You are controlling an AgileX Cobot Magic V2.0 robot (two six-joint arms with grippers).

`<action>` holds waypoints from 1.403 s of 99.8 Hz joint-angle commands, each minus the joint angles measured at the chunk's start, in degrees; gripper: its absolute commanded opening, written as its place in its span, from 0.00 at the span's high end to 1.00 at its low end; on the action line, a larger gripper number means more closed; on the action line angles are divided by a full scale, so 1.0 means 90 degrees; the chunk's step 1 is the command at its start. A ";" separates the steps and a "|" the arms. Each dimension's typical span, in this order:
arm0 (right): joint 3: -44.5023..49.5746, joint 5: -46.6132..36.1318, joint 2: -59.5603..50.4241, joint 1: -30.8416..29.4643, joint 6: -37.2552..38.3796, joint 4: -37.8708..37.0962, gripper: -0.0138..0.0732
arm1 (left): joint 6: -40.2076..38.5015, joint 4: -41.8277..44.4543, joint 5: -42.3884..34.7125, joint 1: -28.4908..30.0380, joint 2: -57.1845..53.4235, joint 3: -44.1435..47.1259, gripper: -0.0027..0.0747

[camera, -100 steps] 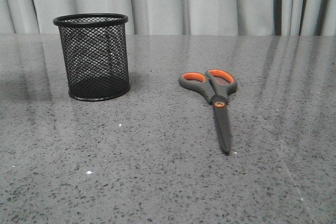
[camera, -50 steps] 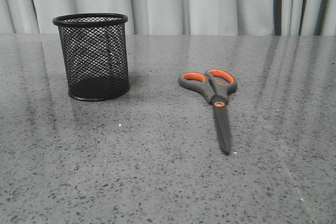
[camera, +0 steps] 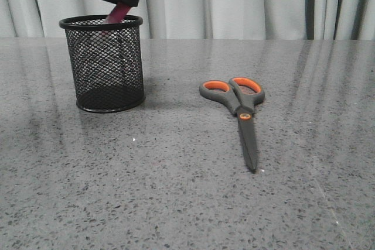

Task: Put pen and scissors into bin
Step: 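Lift the marker with the left gripper and drop it into the mesh cup, then move the right gripper over the grey-and-orange scissors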

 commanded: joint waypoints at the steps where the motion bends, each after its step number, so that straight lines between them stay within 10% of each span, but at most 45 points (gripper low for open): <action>1: -0.0220 -0.0279 0.0000 -0.0054 -0.0045 0.0046 0.41 | -0.0023 -0.0067 -0.0369 -0.0046 -0.0134 -0.0195 0.99; 21: -0.0220 -0.0279 0.0000 -0.0054 -0.0045 0.0046 0.41 | -0.0023 -0.0055 -0.0329 -0.0046 -0.0134 -0.0195 0.96; 56: -0.0220 -0.0279 0.0000 -0.0054 -0.0045 0.0046 0.41 | -0.0023 -0.0028 -0.0329 -0.0046 -0.0352 -0.0195 0.49; 116: -0.0220 -0.0180 0.0000 -0.0054 -0.0045 0.0046 0.41 | -0.0023 0.0777 0.0267 0.1509 -0.2420 -0.0195 0.50; 140: -0.0220 -0.0181 0.0000 -0.0054 -0.0045 0.0046 0.41 | -0.0023 0.0777 0.1403 0.2695 -0.3098 -0.0100 0.98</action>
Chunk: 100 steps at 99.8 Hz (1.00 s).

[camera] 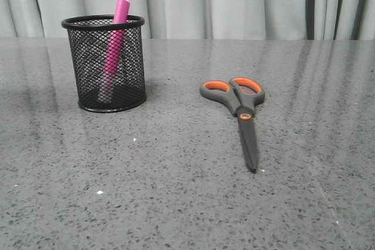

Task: Put pen and scissors into bin
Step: 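Move the right gripper over the grey-and-orange scissors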

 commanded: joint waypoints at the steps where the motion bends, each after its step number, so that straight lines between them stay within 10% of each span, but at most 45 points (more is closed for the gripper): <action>1: -0.0220 -0.0246 0.0000 -0.0054 -0.0039 0.0046 0.41 | -0.0023 -0.0030 -0.0060 0.0323 -0.0381 -0.0100 0.99; 100: -0.0315 0.0181 0.0167 0.0113 -0.0603 0.0842 0.42 | -0.0066 -0.0098 -0.0662 0.0741 -0.2047 0.1354 0.99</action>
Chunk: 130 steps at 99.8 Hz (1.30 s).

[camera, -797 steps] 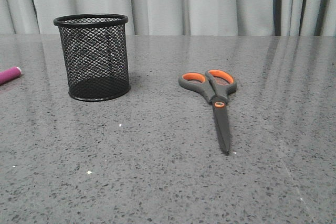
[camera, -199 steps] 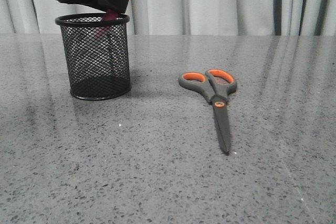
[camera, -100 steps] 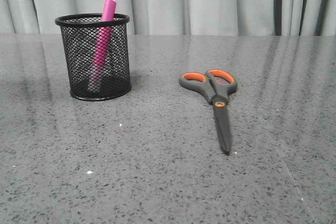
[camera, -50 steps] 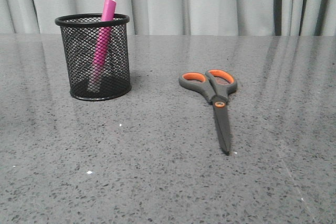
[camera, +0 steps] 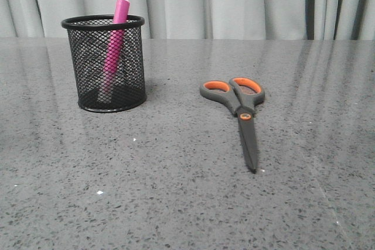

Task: Put pen and scissors into bin
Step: 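Move the right gripper over the grey-and-orange scissors, then lower the right gripper and grasp the scissors by the handles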

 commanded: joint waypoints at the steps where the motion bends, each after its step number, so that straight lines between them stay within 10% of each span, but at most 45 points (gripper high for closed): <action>1: -0.0295 0.0003 0.0058 0.0123 -0.0188 0.0133 0.42 | -0.0066 -0.0100 -0.0497 0.0017 -0.0028 -0.0154 0.99; 37: -0.1161 0.0220 0.0718 0.1193 0.0477 -0.0696 0.42 | -0.0066 -0.0269 -0.0499 0.0017 -0.0028 -0.0154 0.99; 89: -0.3366 0.0933 0.3120 0.4237 0.4157 -0.5342 0.42 | -0.0066 -0.0269 -0.0526 0.0017 -0.0028 -0.0154 0.99; 130: -0.4393 0.1099 0.4753 0.4308 0.4513 -0.5411 0.42 | -0.0066 -0.0269 -0.0574 0.0017 -0.0028 -0.0154 0.99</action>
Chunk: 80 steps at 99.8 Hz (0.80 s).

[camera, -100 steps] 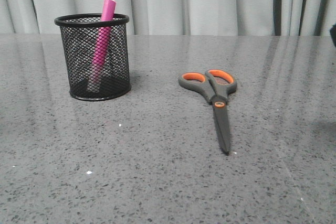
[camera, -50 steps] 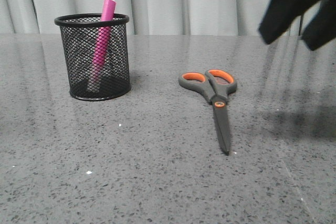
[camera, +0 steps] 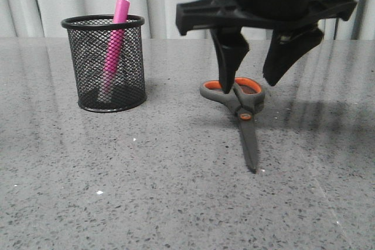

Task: Put pen and scissors into bin
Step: 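Lower the right gripper and grasp the scissors by the handles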

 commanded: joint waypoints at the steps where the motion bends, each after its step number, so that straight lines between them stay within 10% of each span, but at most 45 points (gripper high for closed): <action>1: -0.0286 -0.0062 -0.0071 0.0018 0.0047 -0.0166 0.42 | -0.0066 -0.0128 -0.0521 0.0007 -0.0028 -0.0170 0.99; 80: -0.0275 -0.0177 0.0452 -0.0183 0.0422 -0.0001 0.42 | -0.0066 -0.0128 -0.0564 0.0007 -0.0028 -0.0170 0.99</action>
